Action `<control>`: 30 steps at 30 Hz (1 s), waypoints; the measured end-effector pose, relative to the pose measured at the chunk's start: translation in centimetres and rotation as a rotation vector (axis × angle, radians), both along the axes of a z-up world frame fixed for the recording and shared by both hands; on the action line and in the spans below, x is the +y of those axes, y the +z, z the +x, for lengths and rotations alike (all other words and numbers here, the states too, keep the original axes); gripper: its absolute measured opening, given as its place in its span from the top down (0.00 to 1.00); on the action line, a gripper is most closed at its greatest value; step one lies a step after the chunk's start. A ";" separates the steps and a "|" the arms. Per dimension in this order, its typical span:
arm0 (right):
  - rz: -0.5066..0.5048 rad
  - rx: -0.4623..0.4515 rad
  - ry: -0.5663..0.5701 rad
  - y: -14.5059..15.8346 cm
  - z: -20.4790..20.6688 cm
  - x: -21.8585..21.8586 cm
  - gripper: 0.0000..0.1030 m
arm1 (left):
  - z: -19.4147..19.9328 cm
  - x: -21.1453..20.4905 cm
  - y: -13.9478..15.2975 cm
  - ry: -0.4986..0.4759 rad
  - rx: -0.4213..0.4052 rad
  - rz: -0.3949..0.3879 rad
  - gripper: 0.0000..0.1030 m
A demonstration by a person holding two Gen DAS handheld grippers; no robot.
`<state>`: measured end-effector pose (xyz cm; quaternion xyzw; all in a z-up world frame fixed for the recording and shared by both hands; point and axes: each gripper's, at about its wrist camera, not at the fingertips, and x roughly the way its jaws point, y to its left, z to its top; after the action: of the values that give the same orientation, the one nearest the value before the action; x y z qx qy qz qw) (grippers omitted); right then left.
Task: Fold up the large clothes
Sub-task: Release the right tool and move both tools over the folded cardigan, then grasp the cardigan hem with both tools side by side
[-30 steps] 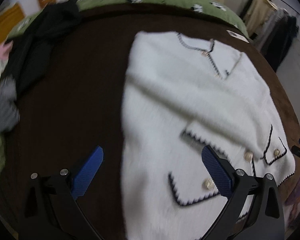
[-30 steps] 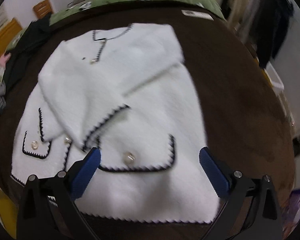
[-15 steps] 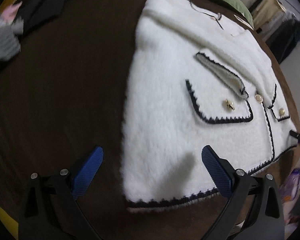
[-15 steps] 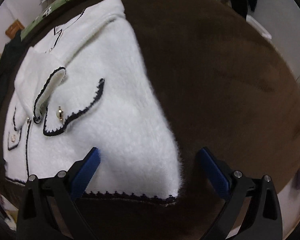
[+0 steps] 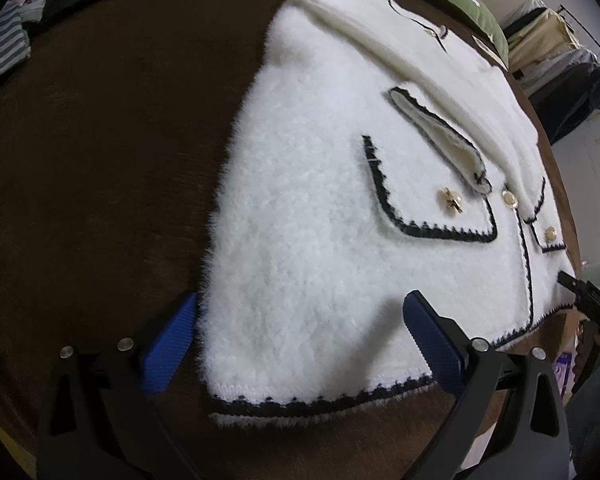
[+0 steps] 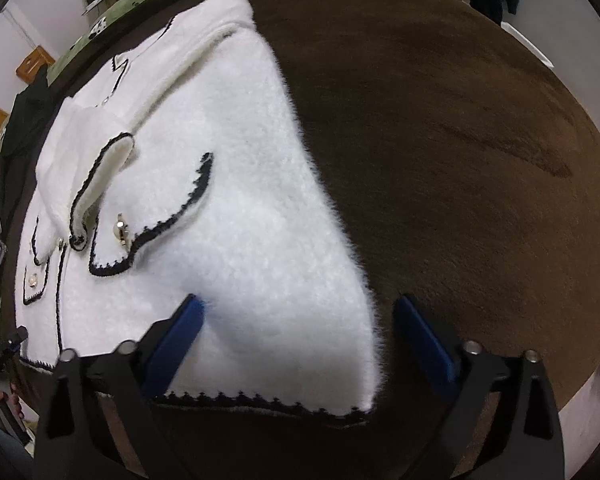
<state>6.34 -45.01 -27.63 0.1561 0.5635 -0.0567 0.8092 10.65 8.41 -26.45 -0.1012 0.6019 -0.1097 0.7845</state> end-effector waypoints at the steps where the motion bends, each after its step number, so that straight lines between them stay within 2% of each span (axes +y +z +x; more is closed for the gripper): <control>1: -0.006 0.002 0.013 0.1 0.1 0.2 0.19 | 0.0 -0.2 0.2 -0.005 0.004 -0.004 0.12; 3: -0.010 0.009 0.038 0.2 0.3 0.7 0.32 | 0.0 -0.4 0.4 -0.008 0.014 -0.004 0.18; 5: -0.010 0.019 0.055 0.3 0.6 1.0 0.35 | 0.2 0.2 0.6 0.016 0.024 -0.030 0.28; 7: -0.019 0.030 0.065 0.4 0.8 1.2 0.38 | 0.3 1.5 0.4 0.069 0.041 -0.056 0.47; 10: -0.021 0.034 0.084 0.6 1.0 1.6 0.50 | 0.2 2.9 0.3 0.115 0.062 -0.091 0.63; 12: -0.013 0.033 0.095 0.8 1.1 1.8 0.73 | 0.3 2.8 0.4 0.103 0.066 -0.092 0.70; 13: -0.007 0.032 0.101 0.9 1.4 2.1 0.77 | 0.3 2.6 0.5 0.085 0.067 -0.110 0.84; 15: -0.005 0.036 0.119 1.0 1.5 2.5 0.83 | 0.6 1.6 0.9 0.037 0.068 -0.109 0.84; 19: -0.016 0.037 0.136 1.0 1.7 3.0 0.84 | 0.9 -0.1 1.3 -0.028 0.040 -0.115 0.85; 26: -0.020 0.036 0.137 1.5 1.9 2.8 0.84 | 1.2 0.3 2.1 0.014 0.041 -0.101 0.85; 30: -0.084 0.031 0.180 2.7 2.2 3.7 0.85 | 0.9 0.0 3.5 0.024 -0.006 -0.062 0.85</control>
<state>8.51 -41.36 -24.97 0.0702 0.5847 -0.0098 0.8081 11.53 8.40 -22.97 -0.1323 0.5945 -0.1191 0.7841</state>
